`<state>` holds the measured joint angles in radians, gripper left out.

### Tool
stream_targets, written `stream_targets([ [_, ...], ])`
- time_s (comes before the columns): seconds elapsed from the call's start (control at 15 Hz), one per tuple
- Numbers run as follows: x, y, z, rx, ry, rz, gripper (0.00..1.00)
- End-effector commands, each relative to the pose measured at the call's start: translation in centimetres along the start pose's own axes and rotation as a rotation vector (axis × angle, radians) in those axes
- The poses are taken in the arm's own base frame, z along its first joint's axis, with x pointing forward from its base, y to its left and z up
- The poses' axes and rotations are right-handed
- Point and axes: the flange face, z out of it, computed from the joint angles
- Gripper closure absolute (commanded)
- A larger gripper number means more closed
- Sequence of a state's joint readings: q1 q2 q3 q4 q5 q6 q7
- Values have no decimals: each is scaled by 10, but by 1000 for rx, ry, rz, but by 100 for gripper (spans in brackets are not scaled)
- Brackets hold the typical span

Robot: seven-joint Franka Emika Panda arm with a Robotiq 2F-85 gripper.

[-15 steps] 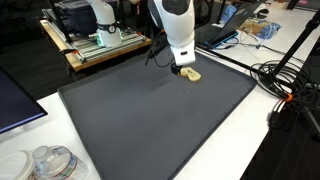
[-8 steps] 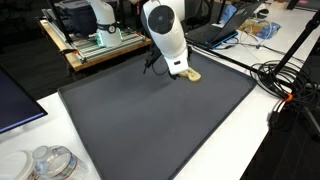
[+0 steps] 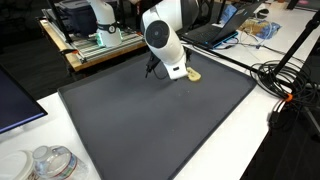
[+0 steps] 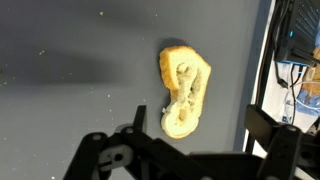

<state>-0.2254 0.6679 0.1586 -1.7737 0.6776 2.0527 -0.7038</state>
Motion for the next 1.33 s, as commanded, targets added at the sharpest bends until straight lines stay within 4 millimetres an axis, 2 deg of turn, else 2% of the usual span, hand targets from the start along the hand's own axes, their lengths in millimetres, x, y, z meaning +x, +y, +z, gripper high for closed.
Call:
stream_targets([
  [0.0,2,8,0,86,16,-11,0],
  [0.6,2,24,6,189,24,-1,0],
  [1.07,1,42,10,159,24,18,0],
  [1.27,1,28,7,142,16,-5,0],
])
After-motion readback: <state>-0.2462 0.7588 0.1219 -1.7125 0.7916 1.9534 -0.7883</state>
